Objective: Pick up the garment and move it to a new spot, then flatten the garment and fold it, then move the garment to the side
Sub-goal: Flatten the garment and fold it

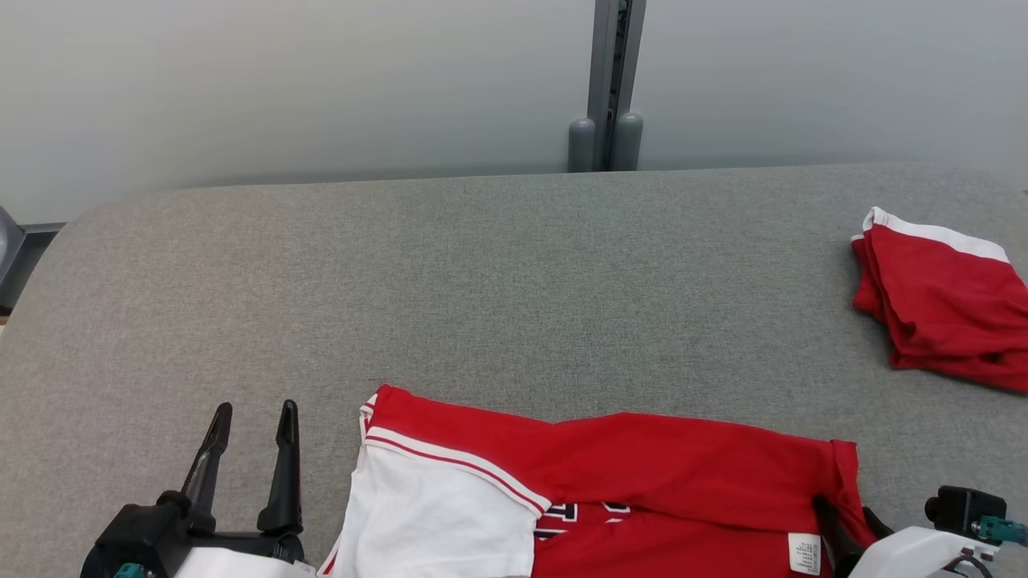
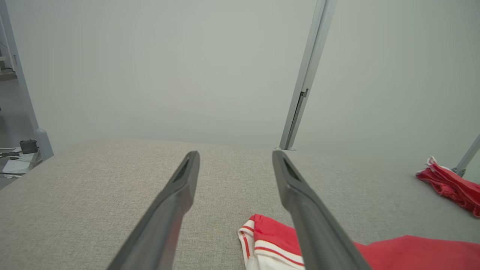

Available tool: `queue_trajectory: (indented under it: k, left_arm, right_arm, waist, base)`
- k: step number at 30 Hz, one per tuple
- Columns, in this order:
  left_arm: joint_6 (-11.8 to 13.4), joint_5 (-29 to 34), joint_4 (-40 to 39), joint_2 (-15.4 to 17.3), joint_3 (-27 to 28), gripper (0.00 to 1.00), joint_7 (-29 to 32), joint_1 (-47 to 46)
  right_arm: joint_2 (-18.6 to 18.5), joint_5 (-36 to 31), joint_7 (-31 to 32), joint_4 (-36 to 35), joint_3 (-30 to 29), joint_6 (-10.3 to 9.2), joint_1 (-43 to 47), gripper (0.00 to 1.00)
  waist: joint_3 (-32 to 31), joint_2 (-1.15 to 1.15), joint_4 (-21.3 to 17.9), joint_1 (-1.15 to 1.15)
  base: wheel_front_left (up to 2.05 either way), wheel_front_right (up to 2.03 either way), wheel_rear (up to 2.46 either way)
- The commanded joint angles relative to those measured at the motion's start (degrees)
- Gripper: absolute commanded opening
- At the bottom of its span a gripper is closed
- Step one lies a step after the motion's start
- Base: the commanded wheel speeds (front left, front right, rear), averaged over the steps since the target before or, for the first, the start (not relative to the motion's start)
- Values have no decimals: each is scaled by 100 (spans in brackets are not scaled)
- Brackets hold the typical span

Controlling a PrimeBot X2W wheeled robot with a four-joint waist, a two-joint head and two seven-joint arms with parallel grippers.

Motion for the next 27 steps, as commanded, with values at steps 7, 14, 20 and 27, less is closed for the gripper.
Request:
queue_trajectory:
  k: [7,14,20,27]
  left_arm:
    - [-87,114,72,-47,94,100,-26,-120]
    - [-139,158,122,-116,116,100,-26,-73]
    - [-194,207,156,-142,119,100,-26,-92]
    - [-245,240,254,-182,86,100,-26,-144]
  right_arm:
    - [98,501,-62,-1,574,15,-142,0]
    - [-195,944,-322,-321,728,12,-335,0]
    - [-862,1149,-244,-474,834,0,-565,0]
    - [-1277,1258,-213,-647,898,0,-871,0]
  waist:
    - [-7,0,55,0]
    - [-52,0,7,0]
    - [-53,0,-87,0]
    - [-102,0,-78,0]
  base:
    - [0,0,0]
    - [0,0,0]
    - [0,0,0]
    - [0,0,0]
